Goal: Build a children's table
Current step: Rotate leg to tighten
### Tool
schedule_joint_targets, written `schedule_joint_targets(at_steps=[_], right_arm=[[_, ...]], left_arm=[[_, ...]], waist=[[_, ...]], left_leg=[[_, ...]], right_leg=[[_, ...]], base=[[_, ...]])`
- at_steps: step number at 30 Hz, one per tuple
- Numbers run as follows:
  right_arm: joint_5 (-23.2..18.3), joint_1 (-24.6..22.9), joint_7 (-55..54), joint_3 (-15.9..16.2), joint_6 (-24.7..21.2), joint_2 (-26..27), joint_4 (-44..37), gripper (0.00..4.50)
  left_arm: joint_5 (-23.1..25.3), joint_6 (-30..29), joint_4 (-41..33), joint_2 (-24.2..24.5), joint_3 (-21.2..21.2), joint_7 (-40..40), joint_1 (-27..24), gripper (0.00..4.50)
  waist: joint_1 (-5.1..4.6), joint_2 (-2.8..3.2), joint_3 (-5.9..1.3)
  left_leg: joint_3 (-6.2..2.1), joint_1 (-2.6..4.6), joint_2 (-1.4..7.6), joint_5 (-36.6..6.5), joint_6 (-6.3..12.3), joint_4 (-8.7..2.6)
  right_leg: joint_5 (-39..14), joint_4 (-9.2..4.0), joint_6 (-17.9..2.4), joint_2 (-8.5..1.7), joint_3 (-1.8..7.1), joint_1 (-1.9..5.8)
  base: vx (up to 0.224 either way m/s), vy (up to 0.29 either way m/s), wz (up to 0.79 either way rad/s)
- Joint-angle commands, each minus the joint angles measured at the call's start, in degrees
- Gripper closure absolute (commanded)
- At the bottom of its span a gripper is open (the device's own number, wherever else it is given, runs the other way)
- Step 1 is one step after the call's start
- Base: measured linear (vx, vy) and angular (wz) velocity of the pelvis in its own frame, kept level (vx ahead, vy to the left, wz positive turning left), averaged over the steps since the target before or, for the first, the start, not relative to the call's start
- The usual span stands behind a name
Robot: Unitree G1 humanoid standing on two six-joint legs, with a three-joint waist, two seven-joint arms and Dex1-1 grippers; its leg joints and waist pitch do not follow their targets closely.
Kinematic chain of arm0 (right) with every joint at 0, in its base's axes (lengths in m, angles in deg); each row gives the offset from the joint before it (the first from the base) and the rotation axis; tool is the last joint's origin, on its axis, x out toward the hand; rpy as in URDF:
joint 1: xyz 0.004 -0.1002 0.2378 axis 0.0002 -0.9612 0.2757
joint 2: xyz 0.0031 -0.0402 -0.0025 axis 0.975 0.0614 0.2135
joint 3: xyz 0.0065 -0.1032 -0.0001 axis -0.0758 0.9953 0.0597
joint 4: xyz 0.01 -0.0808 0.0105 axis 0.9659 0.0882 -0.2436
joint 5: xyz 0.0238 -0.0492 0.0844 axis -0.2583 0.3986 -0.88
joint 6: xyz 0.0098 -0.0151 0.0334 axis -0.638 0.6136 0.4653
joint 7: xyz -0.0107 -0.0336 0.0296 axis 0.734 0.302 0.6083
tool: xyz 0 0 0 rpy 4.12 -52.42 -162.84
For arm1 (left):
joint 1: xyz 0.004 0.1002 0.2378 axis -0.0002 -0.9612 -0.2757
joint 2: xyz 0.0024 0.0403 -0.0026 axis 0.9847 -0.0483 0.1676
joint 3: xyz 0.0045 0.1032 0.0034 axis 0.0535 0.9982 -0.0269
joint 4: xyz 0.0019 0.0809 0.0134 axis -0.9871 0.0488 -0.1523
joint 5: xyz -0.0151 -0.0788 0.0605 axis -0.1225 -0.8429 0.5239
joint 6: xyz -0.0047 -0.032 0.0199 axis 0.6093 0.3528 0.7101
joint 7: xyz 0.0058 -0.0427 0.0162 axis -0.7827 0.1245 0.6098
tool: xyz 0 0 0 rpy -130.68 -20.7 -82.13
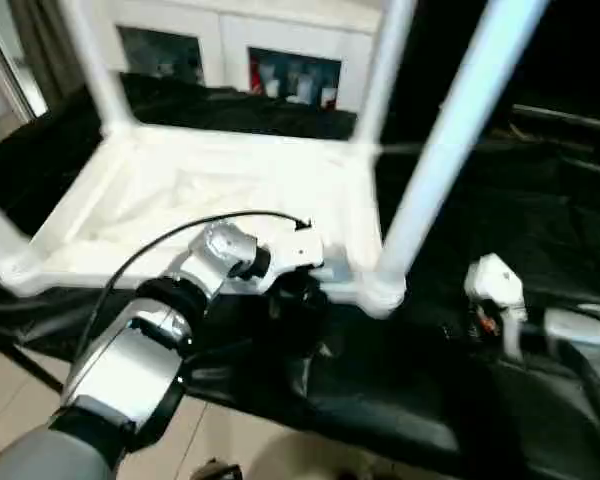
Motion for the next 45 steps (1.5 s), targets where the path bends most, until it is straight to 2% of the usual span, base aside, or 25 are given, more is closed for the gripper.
schedule_joint_targets(at_steps=[1,4,6,7,8,9,10,11,13,15,16,20,23,31,34,45], right_arm=[[0.34,0.75,-2.75,-1.64,2.02,1.47,1.92,1.11],[0.55,1.10,-3.88,-1.73,2.79,2.29,2.89,1.01],[0.76,3.01,-8.25,-2.37,4.71,5.65,5.91,0.75],[0.76,3.01,-8.25,-2.37,4.71,5.65,5.91,0.64],[-1.73,4.01,-7.50,-2.69,4.92,8.30,6.15,0.60],[-1.73,4.01,-7.50,-2.69,4.92,8.30,6.15,0.57],[-2.21,4.23,-7.01,-2.56,4.91,8.81,6.17,0.51],[-2.33,4.46,-6.37,-2.14,5.41,9.20,6.42,0.37],[-2.35,4.74,-3.82,-0.37,6.01,9.78,6.24,0.17],[-2.34,4.93,-2.54,0.36,6.33,9.94,6.45,0.09],[-2.34,4.93,-2.54,0.36,6.33,9.94,6.45,0.04],[1.10,7.14,-4.46,1.67,7.66,10.30,10.08,0.04],[3.02,8.94,-6.62,2.01,7.35,10.40,12.87,0.04],[3.03,12.41,-7.02,2.21,6.52,11.54,17.14,0.04],[2.39,13.67,-5.84,2.17,7.09,12.45,18.89,0.04],[2.67,15.53,-3.36,2.55,8.35,13.11,22.44,1.00]], left_arm=[[-2.64,-0.76,0.74,-0.24,-2.70,-4.38,-3.60,4.50],[-2.73,-0.59,0.11,-0.40,-2.94,-5.11,-4.26,4.50],[-2.54,-0.59,-3.45,-0.73,-2.83,-5.52,-7.08,4.50],[-2.54,-0.59,-3.45,-0.73,-2.83,-5.52,-7.08,4.50],[-3.04,-0.75,-5.48,-1.10,-3.58,-6.22,-8.29,4.50],[-3.04,-0.75,-5.48,-1.10,-3.58,-6.22,-8.29,4.50],[-3.26,-0.55,-5.82,-1.19,-3.74,-6.13,-8.51,4.50],[-3.29,-0.67,-6.36,-1.29,-4.02,-6.22,-8.82,4.50],[-3.63,-0.76,-7.62,-1.47,-4.69,-5.75,-9.61,4.50],[-3.81,-1.17,-8.50,-1.46,-5.00,-5.63,-10.05,4.50],[-3.81,-1.17,-8.50,-1.46,-5.00,-5.63,-10.05,4.50],[-2.74,-2.38,-11.42,-0.42,-4.19,-3.91,-11.47,4.50],[-1.75,-2.57,-11.80,0.32,-3.32,-3.12,-11.84,4.50],[0.49,-3.21,-13.26,1.96,-0.87,0.06,-12.61,4.50],[0.92,-3.97,-13.51,2.21,-0.40,0.91,-12.43,4.50],[0.89,-4.58,-13.68,3.57,0.19,4.02,-11.28,4.50]], waist=[[0.68,-1.92,-3.69],[0.37,-1.68,-3.64],[0.24,-2.29,-3.65],[0.28,-2.06,-3.70],[0.12,-2.11,-3.71],[0.10,-1.92,-3.70],[0.06,-2.11,-3.74],[0.15,-1.80,-3.78],[0.26,-1.99,-3.83],[0.35,-1.89,-3.78],[0.35,-2.06,-3.81],[-0.09,-2.11,-3.77],[-0.24,-2.25,-3.78],[-0.15,-2.24,-3.99],[-0.19,-2.12,-3.92],[-0.28,-2.22,-3.84]], left_leg=[[-0.66,0.08,0.50,-11.15,4.03,-3.35],[-0.55,-0.01,0.48,-10.96,5.22,-3.37],[-0.61,-0.21,0.52,-10.51,5.22,-3.47],[-0.65,-0.13,0.61,-10.47,5.15,-3.52],[-0.55,0.03,0.71,-11.16,5.31,-3.49],[-0.59,0.04,0.73,-11.32,5.46,-3.55],[-0.56,0.03,0.76,-11.31,5.61,-3.56],[-0.56,0.23,1.00,-11.23,5.82,-3.64],[-0.43,0.25,1.09,-10.72,6.06,-3.66],[-0.42,0.15,1.09,-10.54,6.32,-3.69],[-0.40,0.11,1.11,-10.43,6.33,-3.69],[-0.57,0.15,1.17,-12.55,4.59,-4.04],[-0.53,0.24,1.12,-12.72,3.98,-4.06],[-0.37,0.25,1.20,-10.63,4.72,-3.92],[-0.37,0.38,1.28,-11.55,4.31,-4.01],[-0.43,0.41,1.31,-12.41,3.65,-4.15]], right_leg=[[-17.89,-5.03,-10.65,-3.17,1.43,3.31],[-18.86,-5.32,-9.69,-3.00,1.37,3.09],[-21.04,-5.24,-8.89,-3.12,1.25,2.99],[-21.08,-5.19,-8.98,-3.19,1.25,2.99],[-21.39,-5.31,-8.96,-3.15,1.31,2.75],[-21.19,-5.27,-9.11,-3.18,1.34,2.73],[-20.81,-5.23,-9.19,-3.13,1.34,2.72],[-18.93,-5.06,-9.88,-3.12,1.48,2.57],[-16.71,-4.82,-10.73,-3.10,1.53,2.59],[-15.91,-4.78,-10.93,-3.24,1.56,2.64],[-15.84,-4.77,-10.84,-3.25,1.57,2.66],[-18.83,-5.03,-9.96,-3.34,1.49,2.50],[-18.78,-5.13,-9.85,-3.32,1.66,2.44],[-12.28,-4.38,-11.95,-3.25,1.76,2.67],[-13.35,-4.53,-12.26,-3.31,1.77,2.61],[-13.82,-4.57,-12.44,-3.38,1.83,2.61]], base=[[0.000,0.000,0.00],[0.000,0.000,0.00],[0.000,0.000,0.00],[0.000,0.000,0.00],[0.000,0.000,0.00],[0.000,0.000,0.00],[0.000,0.000,0.00],[0.000,0.000,0.00],[0.000,0.000,0.00],[0.000,0.000,0.00],[0.000,0.000,0.00],[0.000,0.000,0.00],[0.000,0.000,0.00],[0.000,0.000,0.00],[0.000,0.000,0.00],[0.000,0.000,0.00]])
